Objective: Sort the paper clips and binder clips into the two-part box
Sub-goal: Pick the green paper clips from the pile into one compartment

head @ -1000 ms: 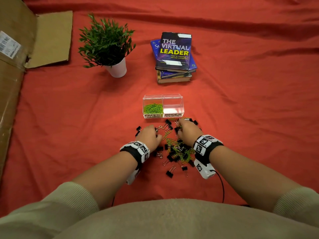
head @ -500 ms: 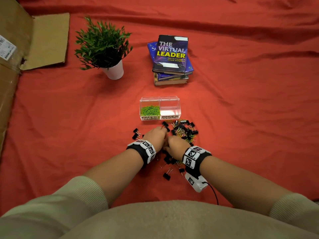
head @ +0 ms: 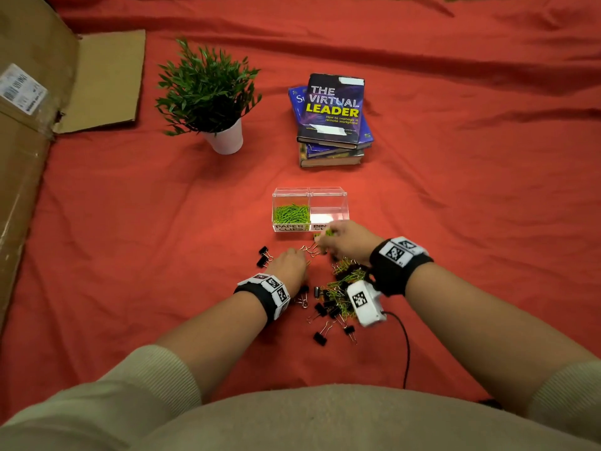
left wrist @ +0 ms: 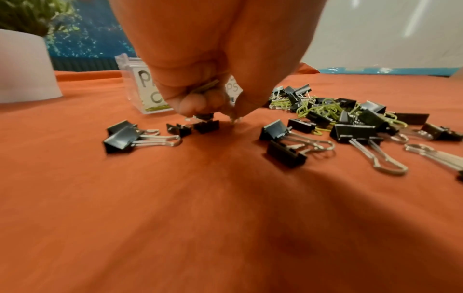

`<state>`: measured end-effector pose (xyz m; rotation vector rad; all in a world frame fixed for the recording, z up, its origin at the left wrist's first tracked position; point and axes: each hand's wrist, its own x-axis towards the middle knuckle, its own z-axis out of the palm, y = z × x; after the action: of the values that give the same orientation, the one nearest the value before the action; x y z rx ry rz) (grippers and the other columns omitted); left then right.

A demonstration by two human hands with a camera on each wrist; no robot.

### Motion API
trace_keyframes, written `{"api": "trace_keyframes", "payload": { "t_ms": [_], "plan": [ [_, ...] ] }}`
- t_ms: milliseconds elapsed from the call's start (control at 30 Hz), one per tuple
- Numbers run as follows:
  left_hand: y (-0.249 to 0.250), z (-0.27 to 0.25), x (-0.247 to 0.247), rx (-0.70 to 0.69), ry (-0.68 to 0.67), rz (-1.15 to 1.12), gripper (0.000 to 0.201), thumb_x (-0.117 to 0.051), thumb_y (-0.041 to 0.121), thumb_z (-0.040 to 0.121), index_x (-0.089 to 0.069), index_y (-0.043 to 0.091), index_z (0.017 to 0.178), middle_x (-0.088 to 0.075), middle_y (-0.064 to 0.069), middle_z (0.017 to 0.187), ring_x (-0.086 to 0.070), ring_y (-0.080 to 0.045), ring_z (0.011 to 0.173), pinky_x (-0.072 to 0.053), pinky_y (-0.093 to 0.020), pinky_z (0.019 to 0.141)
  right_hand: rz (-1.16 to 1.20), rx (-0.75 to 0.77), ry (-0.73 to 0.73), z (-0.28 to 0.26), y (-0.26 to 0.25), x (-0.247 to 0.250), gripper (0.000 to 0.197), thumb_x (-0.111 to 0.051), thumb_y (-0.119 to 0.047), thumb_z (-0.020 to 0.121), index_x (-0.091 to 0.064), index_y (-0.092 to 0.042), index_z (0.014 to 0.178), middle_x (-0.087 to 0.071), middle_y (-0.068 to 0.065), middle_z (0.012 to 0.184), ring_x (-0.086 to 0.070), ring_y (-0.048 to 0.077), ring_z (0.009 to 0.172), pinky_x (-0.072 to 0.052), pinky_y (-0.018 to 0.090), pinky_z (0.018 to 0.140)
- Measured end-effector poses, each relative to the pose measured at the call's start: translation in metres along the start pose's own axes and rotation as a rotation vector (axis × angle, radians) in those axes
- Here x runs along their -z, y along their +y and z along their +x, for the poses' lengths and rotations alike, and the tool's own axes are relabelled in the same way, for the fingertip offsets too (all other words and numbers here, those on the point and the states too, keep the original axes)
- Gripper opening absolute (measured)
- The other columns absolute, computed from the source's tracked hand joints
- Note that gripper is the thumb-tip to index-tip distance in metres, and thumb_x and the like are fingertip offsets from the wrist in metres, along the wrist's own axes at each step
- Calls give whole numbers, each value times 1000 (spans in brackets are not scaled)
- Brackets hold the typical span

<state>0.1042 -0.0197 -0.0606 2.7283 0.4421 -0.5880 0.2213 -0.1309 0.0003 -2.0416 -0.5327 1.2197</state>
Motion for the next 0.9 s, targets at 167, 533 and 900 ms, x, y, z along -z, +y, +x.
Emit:
{"api": "trace_keyframes", "payload": {
  "t_ms": [167,533,900],
  "plan": [
    [-14,-14,7,83,4,-258,20,-49,10,85,-53,-1,101,-61,-22,102,-60,-39,91,-46,-41,73,-76,104,150,37,-47,4,15,-65,-24,87,-61,-10,82,-66,10,79,-49,13,55,-41,26,54],
    [-37,-10,61,92,89,-472,9,-55,8,85,-47,13,83,-57,-7,80,-52,-23,72,-41,-30,65,-369,181,268,64,-54,-15,27,-51,-2,85,-68,-8,105,-69,10,107,-63,24,99,-46,27,87],
    [-22,56,102,-65,115,-190,22,-49,6,87,-61,8,105,-65,-14,104,-60,-31,97,-48,-35,80,-442,81,57,-27,37,-2,22,-51,-7,88,-63,-24,85,-64,-8,82,-58,13,64,-54,35,62]
  ]
}}
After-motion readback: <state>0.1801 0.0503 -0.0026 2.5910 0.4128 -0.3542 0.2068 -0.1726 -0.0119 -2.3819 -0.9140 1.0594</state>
